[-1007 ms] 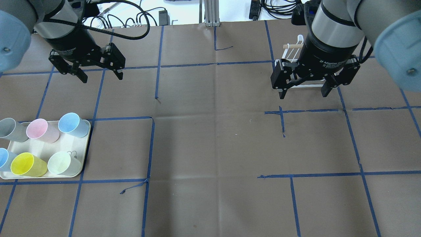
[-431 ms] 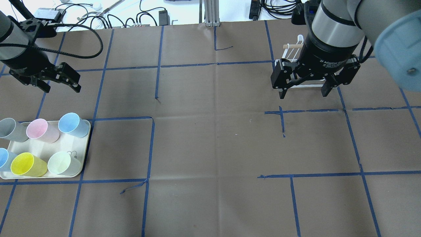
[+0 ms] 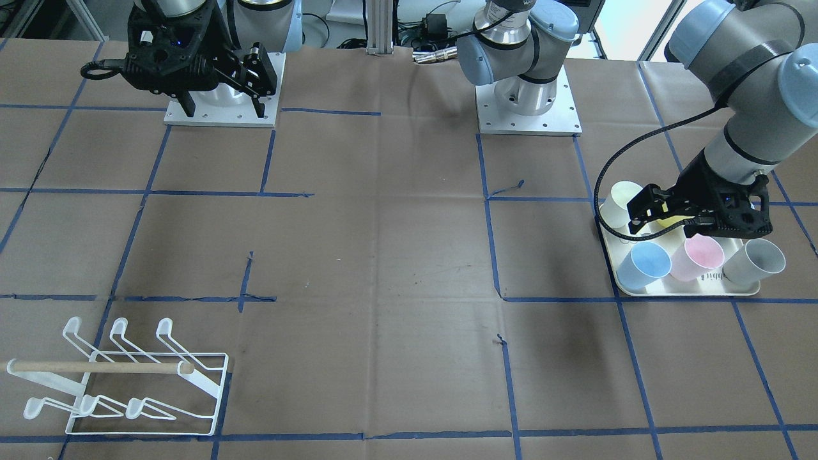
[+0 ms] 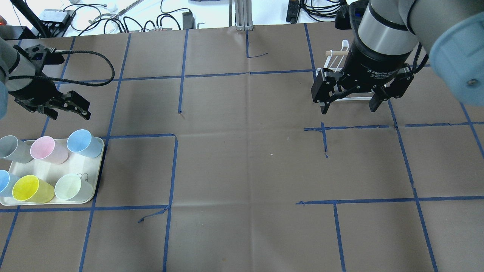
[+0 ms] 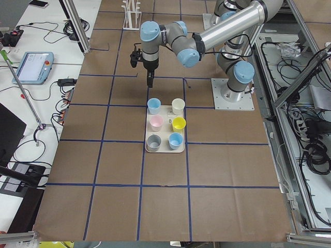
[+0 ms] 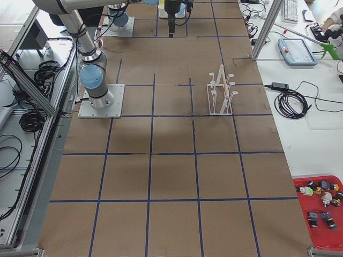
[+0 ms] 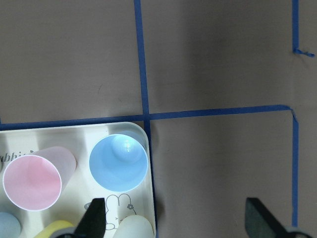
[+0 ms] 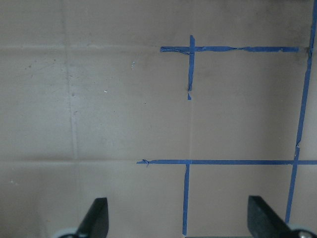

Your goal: Transfer IKEA cup to right arm and place on rack

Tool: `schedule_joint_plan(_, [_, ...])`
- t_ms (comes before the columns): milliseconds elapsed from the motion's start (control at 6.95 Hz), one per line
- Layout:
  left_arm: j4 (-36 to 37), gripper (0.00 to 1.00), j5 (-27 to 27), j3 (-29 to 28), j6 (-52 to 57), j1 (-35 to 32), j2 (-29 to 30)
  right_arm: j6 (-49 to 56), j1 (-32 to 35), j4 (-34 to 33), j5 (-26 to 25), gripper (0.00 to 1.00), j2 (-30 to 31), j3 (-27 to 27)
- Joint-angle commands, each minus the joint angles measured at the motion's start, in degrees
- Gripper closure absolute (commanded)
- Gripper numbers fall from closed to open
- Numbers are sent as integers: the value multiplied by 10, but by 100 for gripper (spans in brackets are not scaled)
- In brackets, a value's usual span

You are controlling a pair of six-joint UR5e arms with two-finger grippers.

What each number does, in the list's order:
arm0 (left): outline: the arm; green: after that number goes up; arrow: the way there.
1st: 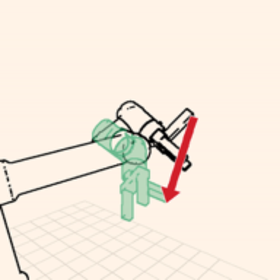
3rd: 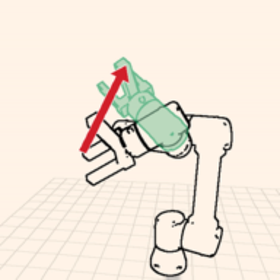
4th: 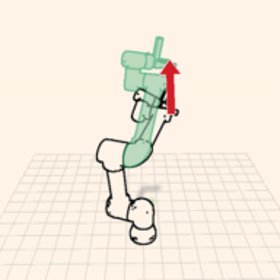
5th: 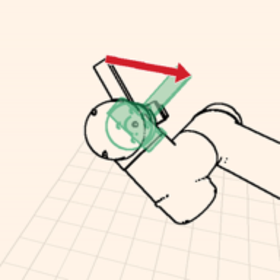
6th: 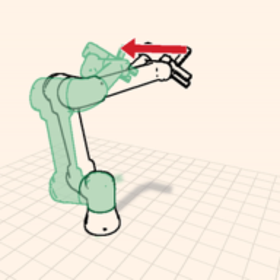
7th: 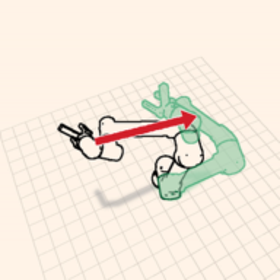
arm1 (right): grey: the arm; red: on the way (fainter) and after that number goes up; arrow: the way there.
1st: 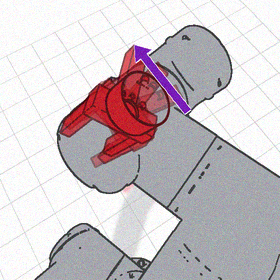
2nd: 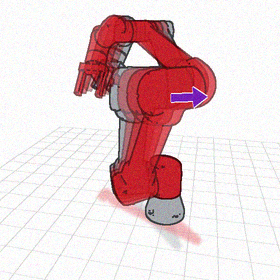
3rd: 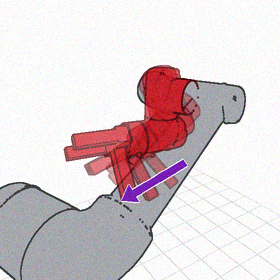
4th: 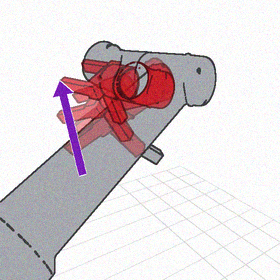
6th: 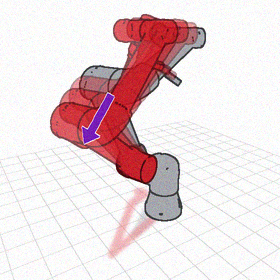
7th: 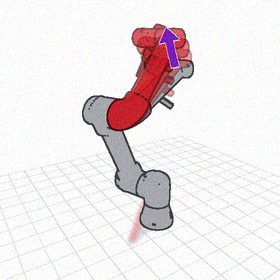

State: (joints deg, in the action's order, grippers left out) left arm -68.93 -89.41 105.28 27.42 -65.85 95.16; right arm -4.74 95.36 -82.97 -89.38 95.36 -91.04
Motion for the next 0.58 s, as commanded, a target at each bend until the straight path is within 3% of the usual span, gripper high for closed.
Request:
schedule_joint_plan(0, [92, 0, 0, 44, -9, 1, 53, 0, 0, 0, 0, 0, 0, -1])
schedule_joint_plan(431, [122, 0, 0, 88, -28, 2, 72, 1, 0, 1, 0, 0, 0, -2])
